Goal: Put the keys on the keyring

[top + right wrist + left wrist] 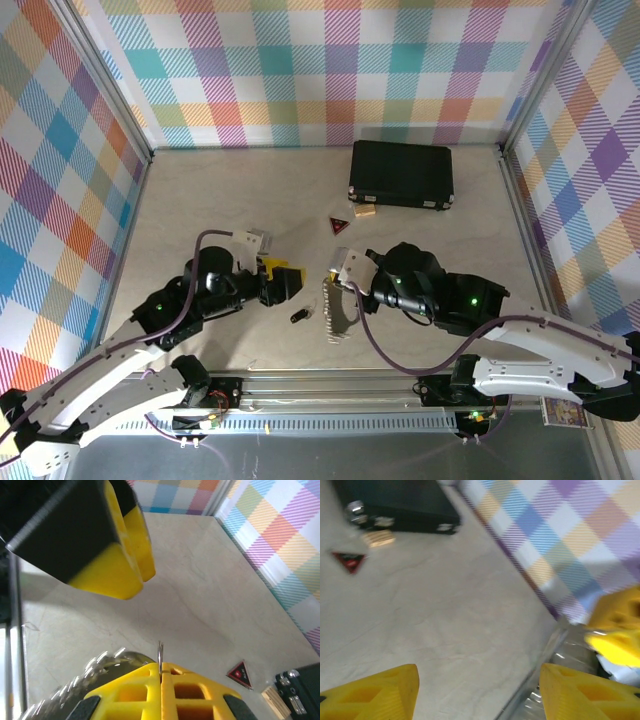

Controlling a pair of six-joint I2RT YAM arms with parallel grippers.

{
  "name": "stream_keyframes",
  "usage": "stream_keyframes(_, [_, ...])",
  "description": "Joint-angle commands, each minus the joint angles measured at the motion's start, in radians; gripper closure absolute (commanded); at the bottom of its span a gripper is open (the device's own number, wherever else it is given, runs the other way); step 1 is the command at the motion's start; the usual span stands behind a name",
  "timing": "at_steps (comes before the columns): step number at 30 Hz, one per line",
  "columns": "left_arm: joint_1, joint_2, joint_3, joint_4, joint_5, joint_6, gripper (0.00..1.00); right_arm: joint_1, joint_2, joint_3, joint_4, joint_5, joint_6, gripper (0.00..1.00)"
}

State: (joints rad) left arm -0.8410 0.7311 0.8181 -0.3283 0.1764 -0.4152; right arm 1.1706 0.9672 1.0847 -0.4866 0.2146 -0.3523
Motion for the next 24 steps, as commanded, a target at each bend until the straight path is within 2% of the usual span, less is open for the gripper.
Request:
stream_keyframes(1, [-0.013, -0.038, 0.056, 0.042, 0.247, 0.152, 0.37, -0.015, -0.001, 0.069, -0.048, -0.11, -0.04, 1.0])
stream_keyframes(5, [-0.014, 0.017, 0.14, -0.02, 0.329, 0.291, 0.39, -0.045, 0.021, 0.149, -0.125, -0.219, -0.054, 1.0])
stream_keyframes(10, [-0.015, 0.069, 0.228, -0.083, 0.343, 0.429, 0.45, -0.108, 0.041, 0.228, -0.195, -0.359, -0.063, 1.0])
stream_keyframes(18, [-0.016, 0.16, 0.338, -0.117, 0.391, 0.53, 0.46, -0.174, 0.065, 0.279, -0.228, -0.532, -0.048, 1.0])
stream_keyframes(24, [-0.015, 0.204, 0.378, -0.122, 0.395, 0.582, 0.52, -0.18, 0.069, 0.286, -0.236, -0.565, -0.056, 1.0])
